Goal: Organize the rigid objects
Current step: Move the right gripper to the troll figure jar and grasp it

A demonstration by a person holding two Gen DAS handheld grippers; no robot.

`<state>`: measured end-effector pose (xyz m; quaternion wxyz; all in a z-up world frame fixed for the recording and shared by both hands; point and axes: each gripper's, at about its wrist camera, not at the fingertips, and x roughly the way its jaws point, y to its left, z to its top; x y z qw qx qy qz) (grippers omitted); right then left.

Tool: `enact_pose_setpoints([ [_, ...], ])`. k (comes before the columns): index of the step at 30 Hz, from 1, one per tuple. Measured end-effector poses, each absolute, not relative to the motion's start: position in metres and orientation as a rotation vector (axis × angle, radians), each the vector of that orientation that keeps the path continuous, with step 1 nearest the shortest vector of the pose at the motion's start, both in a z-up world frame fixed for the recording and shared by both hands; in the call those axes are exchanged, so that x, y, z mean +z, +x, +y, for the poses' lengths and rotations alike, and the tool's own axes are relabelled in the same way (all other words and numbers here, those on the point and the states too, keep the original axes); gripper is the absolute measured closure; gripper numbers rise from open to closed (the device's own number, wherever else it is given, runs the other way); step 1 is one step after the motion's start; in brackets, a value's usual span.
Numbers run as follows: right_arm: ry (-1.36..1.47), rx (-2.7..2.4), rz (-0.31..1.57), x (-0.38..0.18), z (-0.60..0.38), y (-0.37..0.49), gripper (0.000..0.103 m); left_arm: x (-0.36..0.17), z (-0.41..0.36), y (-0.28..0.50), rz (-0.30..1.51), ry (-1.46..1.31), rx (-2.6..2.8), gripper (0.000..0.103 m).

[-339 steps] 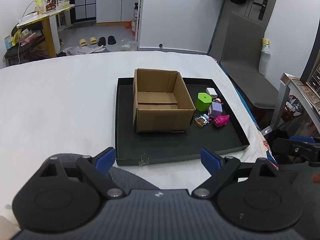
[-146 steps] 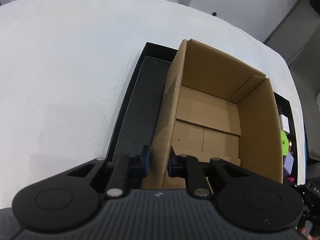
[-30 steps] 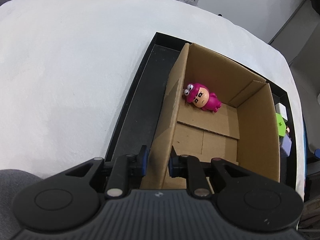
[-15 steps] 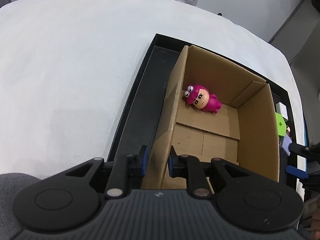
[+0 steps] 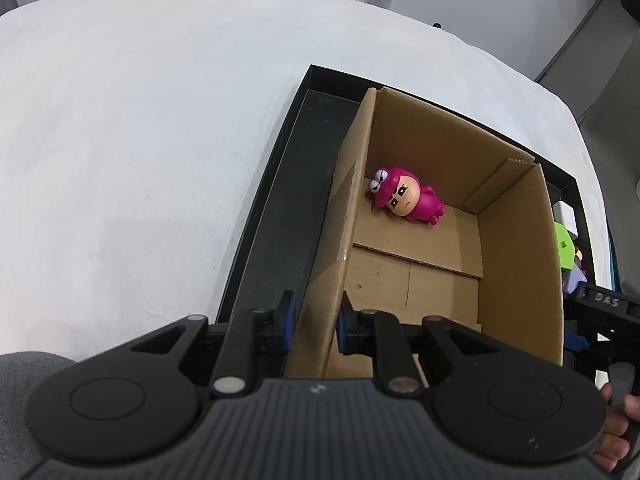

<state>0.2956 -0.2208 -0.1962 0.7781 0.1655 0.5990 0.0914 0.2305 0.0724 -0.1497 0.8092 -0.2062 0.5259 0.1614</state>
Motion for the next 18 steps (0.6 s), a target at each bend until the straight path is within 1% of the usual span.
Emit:
enact_pose_setpoints([
  [5,0.214,0.207,1.269,-0.195,-0.205,0.293,0.033,-0.152,0.072,0.233,1.131,-0.439,0.344,0.085],
  [7,0.164,0.206,1.264,-0.193,-0.201,0.29,0.039,-0.153,0.073,0.234,1.133,-0.44,0.348,0.085],
  [8,0.139,0.206,1.26,-0.192,-0.2,0.289,0.044,-0.154,0.073,0.235,1.132,-0.44,0.351,0.085],
  [10,0.117,0.215,1.259,-0.191,-0.202,0.287,0.049,-0.155,0.073,0.235,1.13,-0.434,0.354,0.085],
  [12,0.126,0.221,1.27,-0.19,-0.206,0.285,0.058,-0.155,0.072,0.235,1.13,-0.433,0.355,0.085],
  [14,0.137,0.228,1.284,-0.189,-0.213,0.284,0.061,-0.156,0.072,0.235,1.136,-0.43,0.354,0.085],
  [18,0.141,0.242,1.303,-0.187,-0.223,0.278,0.062,-0.158,0.072,0.236,1.141,-0.439,0.359,0.085],
])
